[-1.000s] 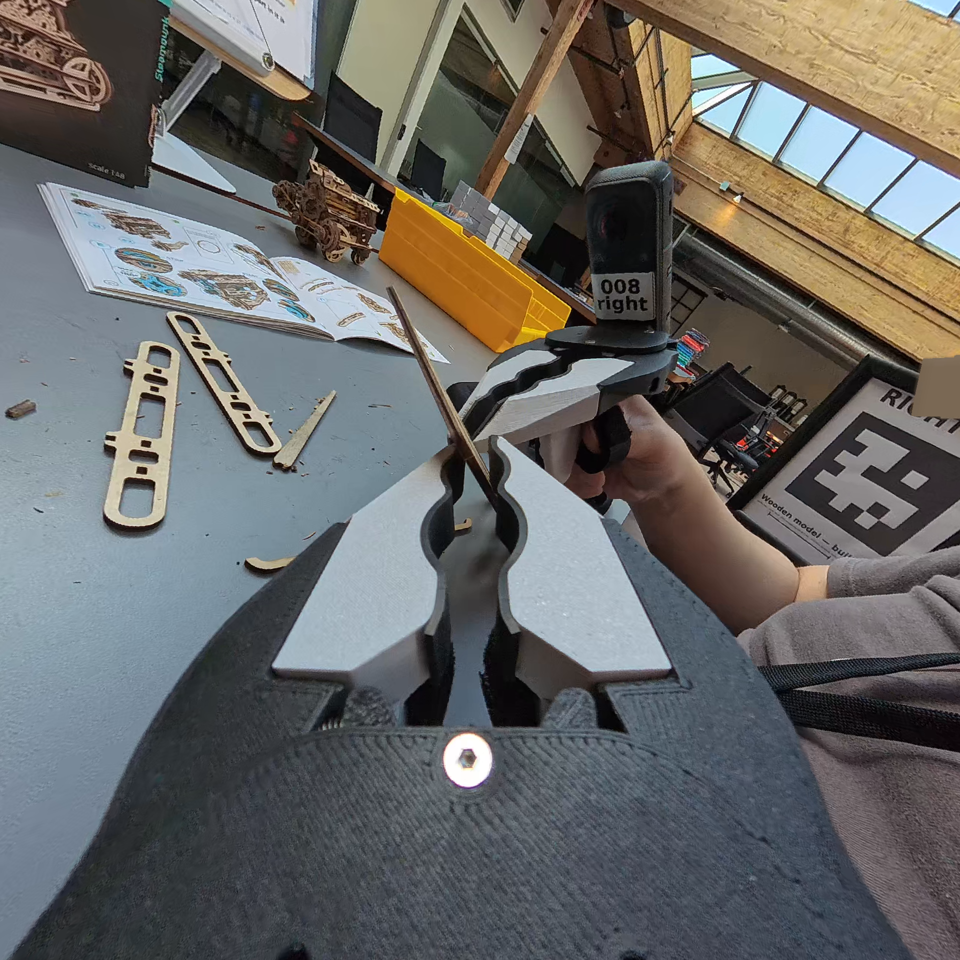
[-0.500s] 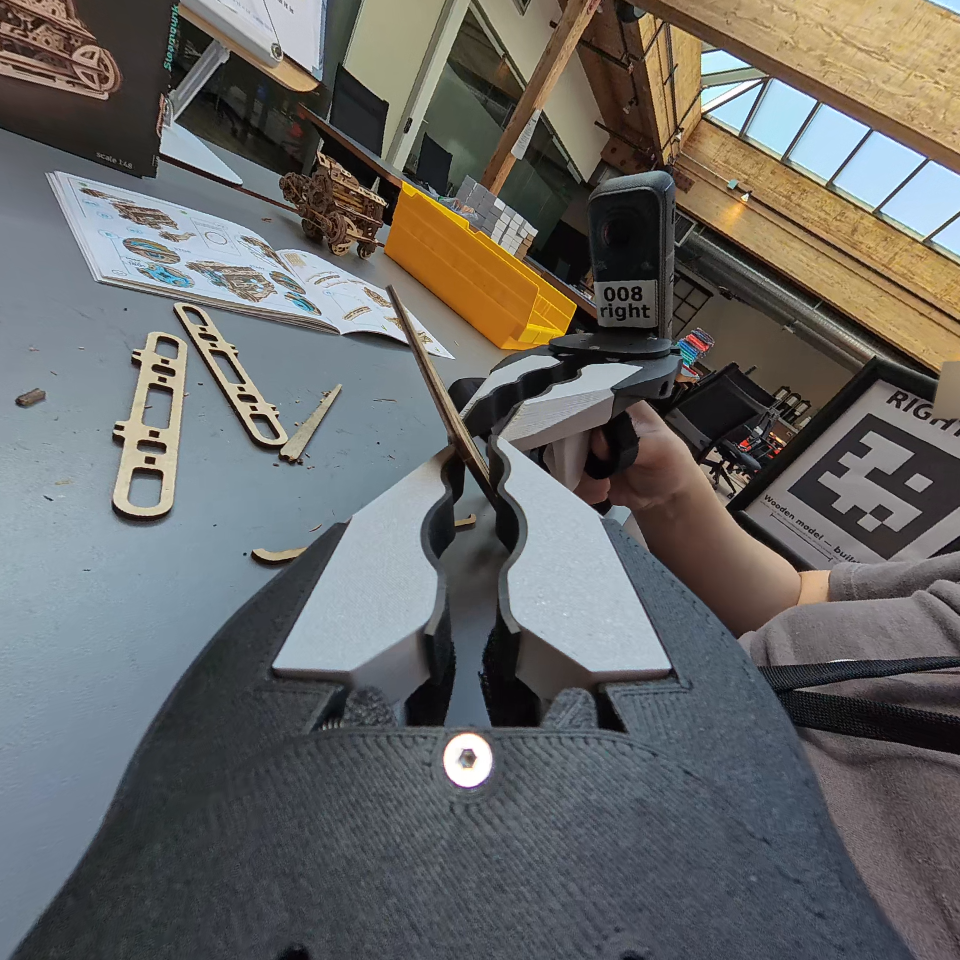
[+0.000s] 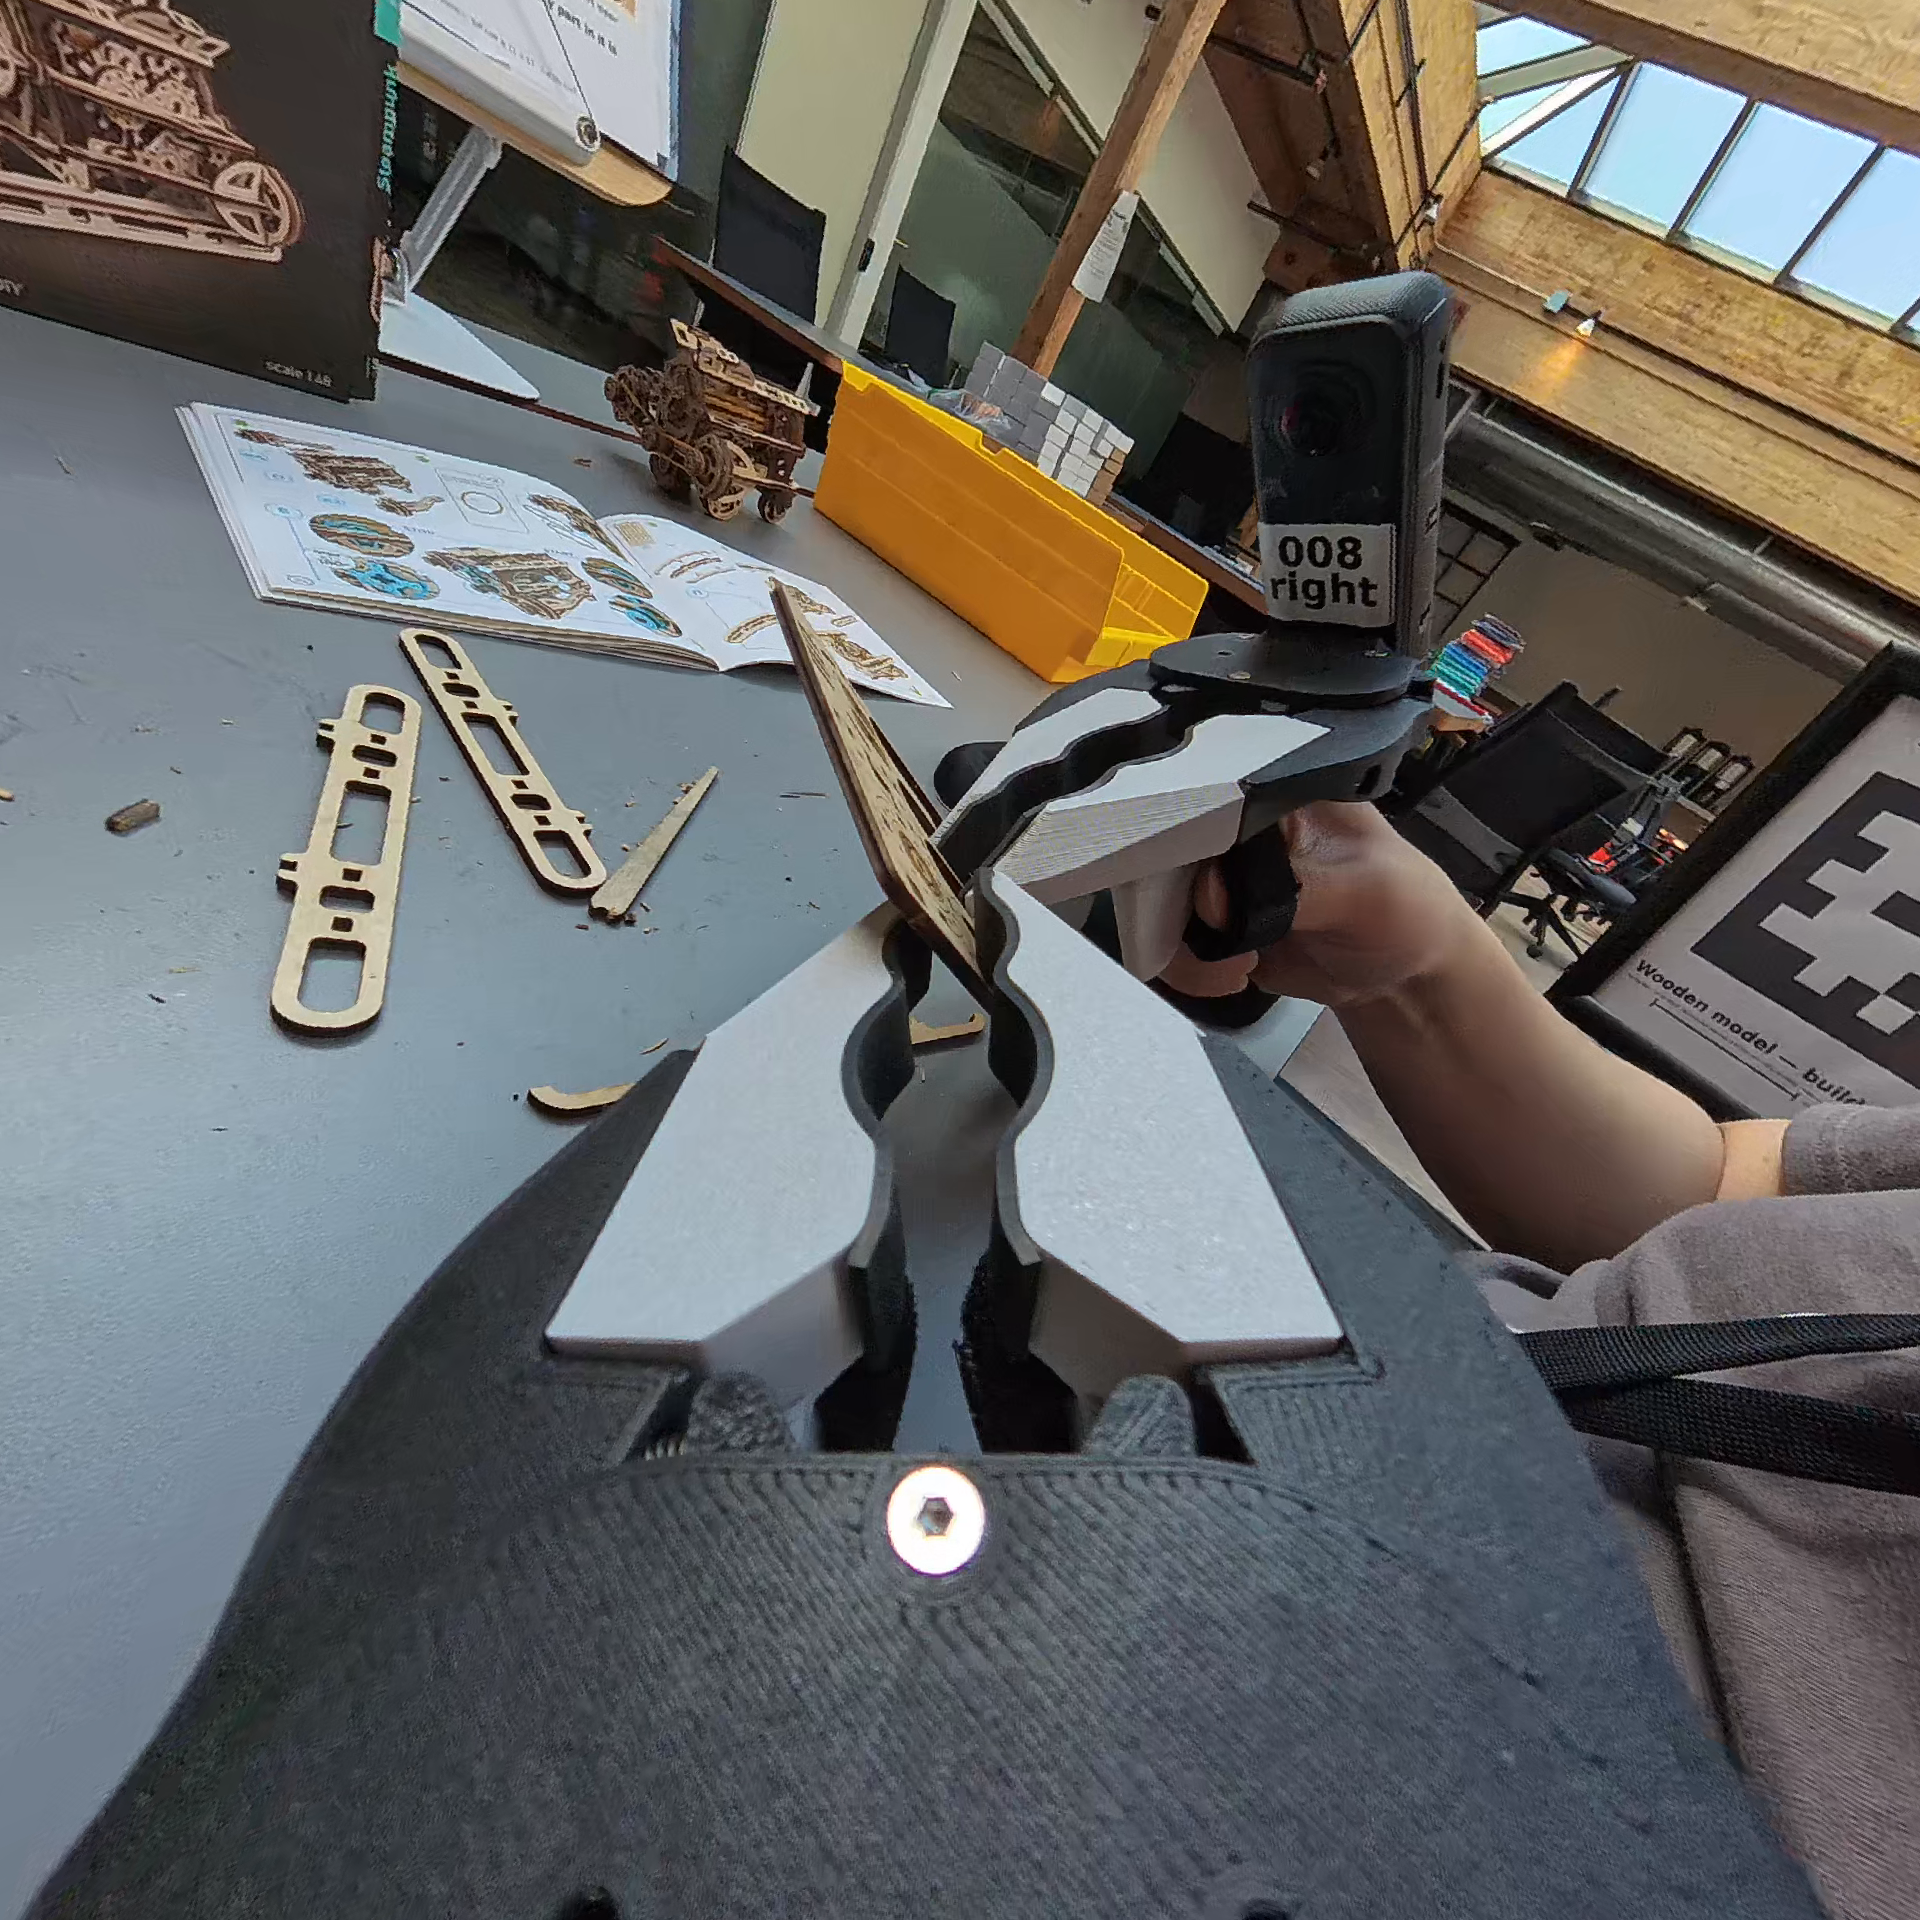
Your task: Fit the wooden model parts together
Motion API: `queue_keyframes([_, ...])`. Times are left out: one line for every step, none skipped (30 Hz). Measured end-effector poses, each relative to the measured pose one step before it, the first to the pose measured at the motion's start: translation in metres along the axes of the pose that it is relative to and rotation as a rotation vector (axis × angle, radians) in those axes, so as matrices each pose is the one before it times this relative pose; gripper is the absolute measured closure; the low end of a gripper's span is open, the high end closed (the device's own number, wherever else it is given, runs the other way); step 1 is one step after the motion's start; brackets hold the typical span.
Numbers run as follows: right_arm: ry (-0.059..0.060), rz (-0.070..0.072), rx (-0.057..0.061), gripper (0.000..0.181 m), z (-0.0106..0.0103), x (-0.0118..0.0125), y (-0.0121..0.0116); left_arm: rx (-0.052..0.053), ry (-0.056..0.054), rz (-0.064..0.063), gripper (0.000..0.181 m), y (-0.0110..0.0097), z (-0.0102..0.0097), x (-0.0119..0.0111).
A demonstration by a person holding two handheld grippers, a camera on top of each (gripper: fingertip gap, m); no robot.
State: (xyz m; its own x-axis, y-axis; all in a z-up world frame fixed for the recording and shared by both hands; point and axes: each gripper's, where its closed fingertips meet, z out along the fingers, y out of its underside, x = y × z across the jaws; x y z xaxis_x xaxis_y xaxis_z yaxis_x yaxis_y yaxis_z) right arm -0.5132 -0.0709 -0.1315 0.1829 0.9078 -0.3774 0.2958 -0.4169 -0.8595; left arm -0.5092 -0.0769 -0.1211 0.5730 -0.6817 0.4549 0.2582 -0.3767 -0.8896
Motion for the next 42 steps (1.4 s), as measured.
queue_keyframes([-0.0060,0.0077,-0.0041,0.171,-0.00020,-0.00021,0.00048,0.0017,-0.0034,0.0119,0.176,0.00017,-0.00013,0.00058])
queue_keyframes([-0.0037,0.0014,-0.0015,0.171,-0.00019,-0.00033,0.00011,0.0022,-0.0049,0.0075,0.176,0.00011,-0.00015,0.00004])
queue_keyframes([0.0059,-0.0121,0.0001,0.171,0.00051,0.00008,0.00014,0.0010,-0.0064,0.0029,0.176,0.00024,-0.00008,-0.00055])
queue_keyframes([0.0091,-0.0151,-0.0012,0.172,0.00044,0.00031,0.00036,-0.0021,-0.0056,0.0008,0.176,0.00047,-0.00006,-0.00069])
queue_keyframes([0.0088,-0.0099,-0.0027,0.172,0.00048,0.00010,0.00028,-0.0025,-0.0027,0.0011,0.176,0.00048,-0.00024,-0.00043])
queue_keyframes([0.0045,-0.0095,-0.0030,0.172,0.00055,-0.00037,0.00019,-0.0019,-0.0037,-0.0011,0.176,0.00039,-0.00014,-0.00066])
queue_keyframes([0.0059,-0.0075,-0.0010,0.172,0.00078,-0.00003,0.00032,-0.0013,-0.0077,0.0008,0.176,0.00036,0.00000,-0.00099])
queue_keyframes([0.0076,-0.0047,-0.0015,0.172,0.00065,0.00057,0.00043,-0.0018,-0.0057,0.0025,0.176,0.00036,0.00003,-0.00072])
queue_keyframes([0.0037,-0.0034,-0.0005,0.172,0.00035,0.00006,0.00005,-0.0009,-0.0042,0.0010,0.176,0.00007,-0.00013,-0.00055])
queue_keyframes([0.0083,-0.0048,-0.0002,0.172,0.00069,0.00044,0.00022,-0.0021,-0.0066,0.0011,0.176,0.00041,-0.00007,-0.00098])
queue_keyframes([0.0131,-0.0104,-0.0014,0.172,0.00080,0.00043,0.00044,-0.0030,-0.0053,0.0025,0.176,0.00047,-0.00007,-0.00079])
queue_keyframes([0.0119,-0.0099,0.0017,0.172,0.00038,0.00012,0.00016,-0.0019,-0.0045,0.0023,0.176,0.00038,-0.00012,-0.00054])
queue_keyframes([0.0114,-0.0075,0.0012,0.172,0.00052,0.00046,0.00039,-0.0019,-0.0047,0.0000,0.176,0.00040,0.00002,-0.00058])
queue_keyframes([0.0051,-0.0029,0.0005,0.172,0.00026,0.00022,0.00016,-0.0014,-0.0018,0.0028,0.176,0.00019,-0.00003,-0.00021])
queue_keyframes([0.0019,-0.0033,0.0009,0.172,0.00024,0.00010,0.00002,-0.0021,-0.0047,0.0011,0.176,0.00030,0.00006,-0.00067])
queue_keyframes([0.0092,-0.0093,-0.0012,0.172,0.00070,0.00068,0.00053,-0.0034,-0.0043,0.0014,0.176,0.00043,0.00018,-0.00070])
queue_keyframes([0.0083,-0.0111,-0.0012,0.172,0.00024,0.00029,0.00015,-0.0026,-0.0009,0.0029,0.176,0.00017,-0.00006,-0.00024])
queue_keyframes([0.0095,-0.0129,-0.0035,0.172,-0.00005,0.00002,-0.00003,-0.0009,0.0008,0.0001,0.176,0.00005,0.00007,-0.00002])
queue_keyframes([0.0074,-0.0125,-0.0041,0.172,-0.00020,0.00032,-0.00009,0.0000,0.0057,-0.0054,0.176,-0.00042,0.00016,0.00004])
queue_keyframes([-0.0033,-0.0001,-0.0007,0.172,-0.00060,0.00049,-0.00089,-0.0018,0.0154,-0.0142,0.176,-0.00088,0.00049,0.00043])
queue_keyframes([-0.0244,0.0245,0.0026,0.171,-0.00155,0.00023,-0.00140,-0.0061,0.0234,-0.0125,0.176,-0.00118,0.00073,0.00116])
queue_keyframes([-0.0479,0.0405,0.0081,0.171,-0.00257,-0.00124,-0.00186,-0.0004,0.0222,-0.0022,0.176,-0.00230,0.00057,0.00135])
queue_keyframes([-0.0528,0.0333,-0.0055,0.168,-0.00229,-0.00275,0.00020,-0.0030,0.0100,0.0051,0.176,-0.00112,0.00115,0.00067])
queue_keyframes([-0.0182,0.0064,-0.0251,0.164,-0.00107,-0.00071,0.00329,-0.0141,-0.0030,0.0106,0.176,0.00146,0.00208,-0.00031])
queue_keyframes([0.0168,-0.0330,-0.0220,0.163,-0.00134,0.00166,0.00272,-0.0108,-0.0030,0.0091,0.176,0.00156,0.00183,0.00004])
queue_keyframes([0.0201,-0.0532,-0.0134,0.163,-0.00140,0.00030,0.00121,0.0010,0.0038,0.0029,0.176,-0.00014,0.00076,0.00094])
queue_keyframes([0.0155,-0.0451,-0.0028,0.163,-0.00133,-0.00056,-0.00049,0.0039,0.0076,-0.0045,0.176,-0.00045,0.00002,0.00082])
queue_keyframes([0.0055,-0.0241,-0.0076,0.163,-0.00071,-0.00079,0.00012,0.0035,0.0088,-0.0075,0.176,-0.00027,-0.00032,0.00071])
queue_keyframes([-0.0096,-0.0032,-0.0055,0.162,-0.00050,-0.00099,0.00000,0.0036,0.0083,-0.0045,0.176,-0.00027,-0.00042,0.00092])
queue_keyframes([-0.0187,0.0190,0.0038,0.164,-0.00068,-0.00037,-0.00127,0.0027,0.0033,0.0010,0.176,-0.00021,-0.00041,0.00064])
queue_keyframes([-0.0150,0.0187,-0.0019,0.165,-0.00006,0.00030,-0.00020,-0.0002,-0.0040,0.0038,0.176,0.00013,-0.00001,-0.00016])
queue_keyframes([-0.0033,0.0085,-0.0116,0.166,0.00053,0.00071,0.00091,-0.0028,-0.0060,0.0033,0.176,0.00047,0.00021,-0.00062])
queue_keyframes([0.0019,0.0022,-0.0146,0.166,0.00010,0.00034,0.00034,-0.0019,-0.0011,0.0021,0.176,0.00023,0.00010,-0.00009])
queue_keyframes([0.0061,-0.0073,-0.0110,0.166,-0.00065,0.00001,-0.00128,0.0023,0.0036,0.0019,0.176,-0.00062,0.00006,0.00044])
queue_keyframes([0.0113,-0.0133,-0.0083,0.165,-0.00082,-0.00012,-0.00219,0.0051,0.0016,0.0036,0.176,-0.00108,-0.00024,0.00024])
queue_keyframes([0.0148,-0.0205,-0.0135,0.164,0.00003,-0.00024,-0.00085,0.0006,0.0002,0.0023,0.176,-0.00052,-0.00009,-0.00014])
queue_keyframes([0.0192,-0.0178,-0.0184,0.165,0.00038,0.00090,0.00041,-0.0034,0.0034,-0.0043,0.176,0.00010,0.00000,0.00004])
queue_keyframes([0.0108,-0.0066,-0.0112,0.166,0.00011,0.00053,-0.00009,0.0028,0.0072,-0.0097,0.176,-0.00067,-0.00037,0.00009])
queue_keyframes([-0.0054,0.0160,0.0014,0.166,-0.00004,-0.00056,-0.00123,0.0110,0.0084,-0.0095,0.176,-0.00186,-0.00086,0.00051])
queue_keyframes([-0.0118,0.0337,0.0109,0.168,0.00001,0.00014,-0.00209,0.0139,0.0056,-0.0091,0.176,-0.00228,-0.00071,0.00036])
queue_keyframes([-0.0078,0.0442,0.0268,0.170,-0.00010,0.00125,-0.00344,0.0186,0.0006,-0.0090,0.176,-0.00314,-0.00056,0.00017])
queue_keyframes([-0.0081,0.0537,0.0428,0.171,0.00041,0.00130,-0.00431,0.0191,-0.0031,-0.0086,0.176,-0.00303,-0.00047,-0.00017])
